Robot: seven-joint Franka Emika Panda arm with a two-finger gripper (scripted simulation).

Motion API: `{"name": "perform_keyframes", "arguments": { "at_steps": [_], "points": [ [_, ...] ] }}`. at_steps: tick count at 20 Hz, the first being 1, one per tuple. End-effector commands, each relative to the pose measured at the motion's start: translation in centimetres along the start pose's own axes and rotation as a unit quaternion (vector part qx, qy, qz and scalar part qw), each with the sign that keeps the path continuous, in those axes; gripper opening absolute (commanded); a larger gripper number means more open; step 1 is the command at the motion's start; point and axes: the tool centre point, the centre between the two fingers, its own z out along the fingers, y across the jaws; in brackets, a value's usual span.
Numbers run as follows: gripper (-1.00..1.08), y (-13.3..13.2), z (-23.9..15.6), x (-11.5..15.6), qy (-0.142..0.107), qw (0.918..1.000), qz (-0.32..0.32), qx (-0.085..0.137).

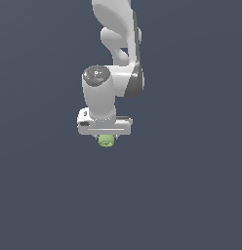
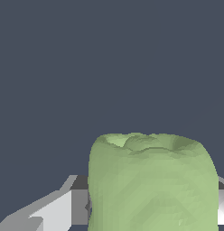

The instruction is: Pick up the object and move it to a goal position.

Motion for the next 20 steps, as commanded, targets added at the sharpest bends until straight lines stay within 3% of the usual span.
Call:
{"name": "perform_keyframes", "arguments": {
  "at_steps": [1,12,20],
  "points": [
    [-1.0,0.5,-1.8,-1.4,0.0,1.0,0.0,0.0],
    [-1.0,2.7,-9.5,-7.2,0.0,1.0,0.0,0.001],
    [-1.0,3.7,-13.3,-9.8,0.0,1.0,0.0,0.001]
  ]
}}
